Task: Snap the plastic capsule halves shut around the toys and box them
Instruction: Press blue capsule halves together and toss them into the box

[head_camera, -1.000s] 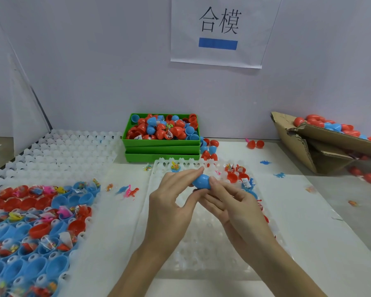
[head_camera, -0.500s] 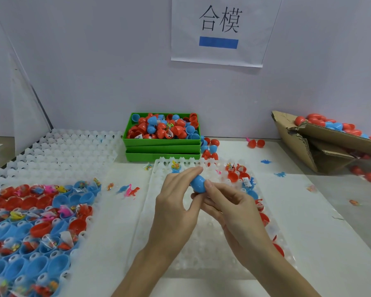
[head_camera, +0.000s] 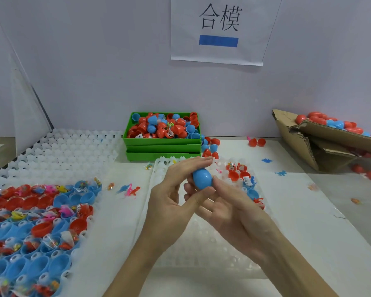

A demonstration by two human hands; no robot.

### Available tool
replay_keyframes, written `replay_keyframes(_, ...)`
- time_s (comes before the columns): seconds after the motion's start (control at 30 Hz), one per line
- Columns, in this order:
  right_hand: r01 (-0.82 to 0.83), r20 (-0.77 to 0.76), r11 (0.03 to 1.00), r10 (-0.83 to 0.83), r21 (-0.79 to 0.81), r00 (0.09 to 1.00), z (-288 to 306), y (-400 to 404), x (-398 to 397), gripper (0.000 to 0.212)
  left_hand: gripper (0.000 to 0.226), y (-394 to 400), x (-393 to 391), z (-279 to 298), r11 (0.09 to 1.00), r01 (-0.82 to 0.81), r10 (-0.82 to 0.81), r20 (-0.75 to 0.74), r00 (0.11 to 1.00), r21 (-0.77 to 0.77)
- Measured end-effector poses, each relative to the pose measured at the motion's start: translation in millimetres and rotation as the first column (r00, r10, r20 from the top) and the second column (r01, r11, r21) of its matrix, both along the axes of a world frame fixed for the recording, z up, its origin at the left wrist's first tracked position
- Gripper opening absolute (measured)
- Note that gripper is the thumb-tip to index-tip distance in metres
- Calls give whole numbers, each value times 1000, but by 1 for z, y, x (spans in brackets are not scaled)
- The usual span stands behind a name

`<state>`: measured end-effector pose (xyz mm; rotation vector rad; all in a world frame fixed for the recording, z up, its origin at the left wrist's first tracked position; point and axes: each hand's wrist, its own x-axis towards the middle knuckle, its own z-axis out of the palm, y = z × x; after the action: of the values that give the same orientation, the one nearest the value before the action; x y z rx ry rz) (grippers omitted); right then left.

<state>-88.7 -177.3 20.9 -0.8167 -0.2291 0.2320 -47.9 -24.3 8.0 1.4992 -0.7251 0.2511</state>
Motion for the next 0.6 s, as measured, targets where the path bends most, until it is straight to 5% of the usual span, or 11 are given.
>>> replay_keyframes(0.3, -47, 32, 999, 47, 15, 998, -2, 2, -2, 38, 44, -5, -12, 5, 996, 66, -70, -63, 996, -64)
replay_keyframes(0.6, -37, 27, 999, 36, 11, 999, -7, 7, -3, 47, 29, -9, -17, 4, 997, -82, 82, 104, 991, -2)
